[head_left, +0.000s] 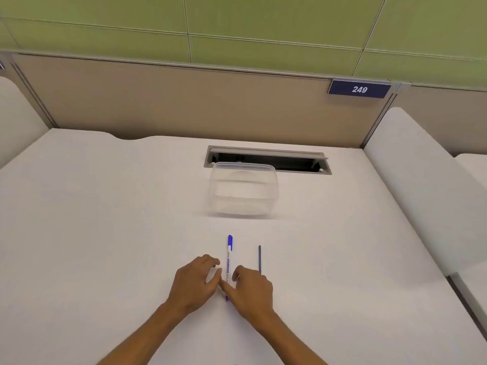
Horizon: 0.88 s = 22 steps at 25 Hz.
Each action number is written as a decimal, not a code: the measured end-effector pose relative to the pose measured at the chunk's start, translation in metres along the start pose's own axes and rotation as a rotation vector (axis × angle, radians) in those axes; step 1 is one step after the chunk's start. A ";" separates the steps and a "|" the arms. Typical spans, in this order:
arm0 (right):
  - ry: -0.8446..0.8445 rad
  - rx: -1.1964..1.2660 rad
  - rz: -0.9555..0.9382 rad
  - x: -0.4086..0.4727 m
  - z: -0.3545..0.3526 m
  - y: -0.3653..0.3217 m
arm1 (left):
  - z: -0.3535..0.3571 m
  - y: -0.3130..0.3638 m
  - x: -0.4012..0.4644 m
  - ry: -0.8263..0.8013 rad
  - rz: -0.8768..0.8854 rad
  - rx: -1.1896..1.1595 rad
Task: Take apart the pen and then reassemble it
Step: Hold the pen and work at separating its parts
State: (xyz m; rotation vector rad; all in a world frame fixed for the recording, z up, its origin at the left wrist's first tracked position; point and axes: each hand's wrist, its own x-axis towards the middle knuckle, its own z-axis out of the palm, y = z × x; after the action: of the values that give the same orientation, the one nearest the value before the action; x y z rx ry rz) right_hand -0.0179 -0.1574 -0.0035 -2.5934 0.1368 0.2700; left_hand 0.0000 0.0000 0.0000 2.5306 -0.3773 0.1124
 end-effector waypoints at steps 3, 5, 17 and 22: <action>0.059 -0.033 0.005 -0.001 0.001 -0.007 | 0.002 0.002 -0.001 0.010 -0.008 -0.013; 0.070 -0.034 -0.002 -0.005 0.000 -0.010 | 0.002 0.007 -0.003 -0.010 -0.012 -0.013; 0.106 -0.017 0.014 -0.007 -0.008 -0.003 | -0.002 0.020 0.002 -0.037 0.220 0.084; 0.196 0.159 0.015 -0.017 -0.028 0.005 | -0.009 0.028 0.011 -0.026 0.338 0.119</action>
State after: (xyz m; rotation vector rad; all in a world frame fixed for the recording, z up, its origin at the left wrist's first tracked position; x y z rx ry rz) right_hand -0.0302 -0.1752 0.0213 -2.4566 0.2372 0.0080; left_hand 0.0024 -0.0195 0.0243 2.5636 -0.8290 0.2371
